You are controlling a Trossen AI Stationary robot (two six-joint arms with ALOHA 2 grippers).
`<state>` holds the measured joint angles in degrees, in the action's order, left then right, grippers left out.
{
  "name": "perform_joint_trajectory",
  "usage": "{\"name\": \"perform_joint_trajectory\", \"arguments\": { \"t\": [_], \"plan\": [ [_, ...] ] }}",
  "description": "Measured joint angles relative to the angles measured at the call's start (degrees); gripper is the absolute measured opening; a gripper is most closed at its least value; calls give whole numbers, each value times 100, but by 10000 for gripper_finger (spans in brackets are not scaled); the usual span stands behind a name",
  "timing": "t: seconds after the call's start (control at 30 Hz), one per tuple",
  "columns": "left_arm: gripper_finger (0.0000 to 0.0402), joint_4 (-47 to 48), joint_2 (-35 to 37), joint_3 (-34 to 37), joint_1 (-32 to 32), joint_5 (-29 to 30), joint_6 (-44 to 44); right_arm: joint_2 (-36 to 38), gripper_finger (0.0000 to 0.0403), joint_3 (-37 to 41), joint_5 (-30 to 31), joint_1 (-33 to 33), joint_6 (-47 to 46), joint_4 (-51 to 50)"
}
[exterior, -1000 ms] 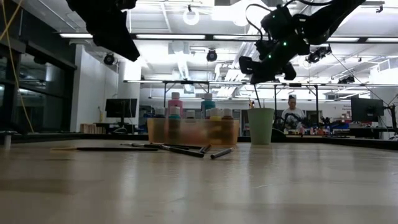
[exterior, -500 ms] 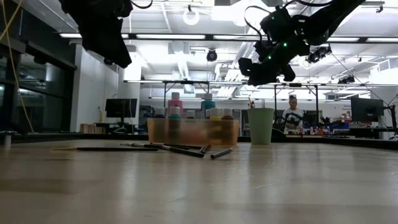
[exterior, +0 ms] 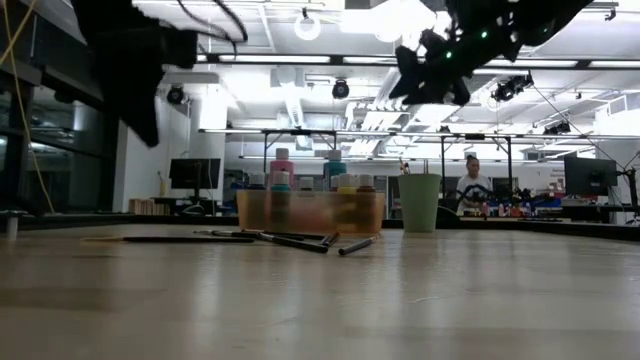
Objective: Pick & Place Paint Supplies
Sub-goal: Put the gold paint brush into the green cup
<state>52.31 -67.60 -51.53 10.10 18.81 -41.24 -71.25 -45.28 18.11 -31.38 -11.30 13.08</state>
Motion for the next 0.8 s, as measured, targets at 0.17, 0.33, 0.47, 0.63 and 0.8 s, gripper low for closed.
{"name": "perform_joint_trajectory", "arguments": {
  "t": [0.17,0.33,0.47,0.63,0.8],
  "plan": [
    [168,63,-532,-2,-1,-835,350,393,181,-4,-345,0,233,-316],
    [168,97,-1040,0,1,-1379,498,712,181,-4,-1566,-3,223,-789],
    [168,146,-1316,0,1,-1611,351,802,181,-4,-3705,-4,293,-1014],
    [168,173,-1580,-1,1,-1847,355,739,181,-4,-5239,0,-123,-1321],
    [168,96,-1699,0,1,-1847,746,739,181,-2,-5324,0,-53,-1450]
  ]
}}
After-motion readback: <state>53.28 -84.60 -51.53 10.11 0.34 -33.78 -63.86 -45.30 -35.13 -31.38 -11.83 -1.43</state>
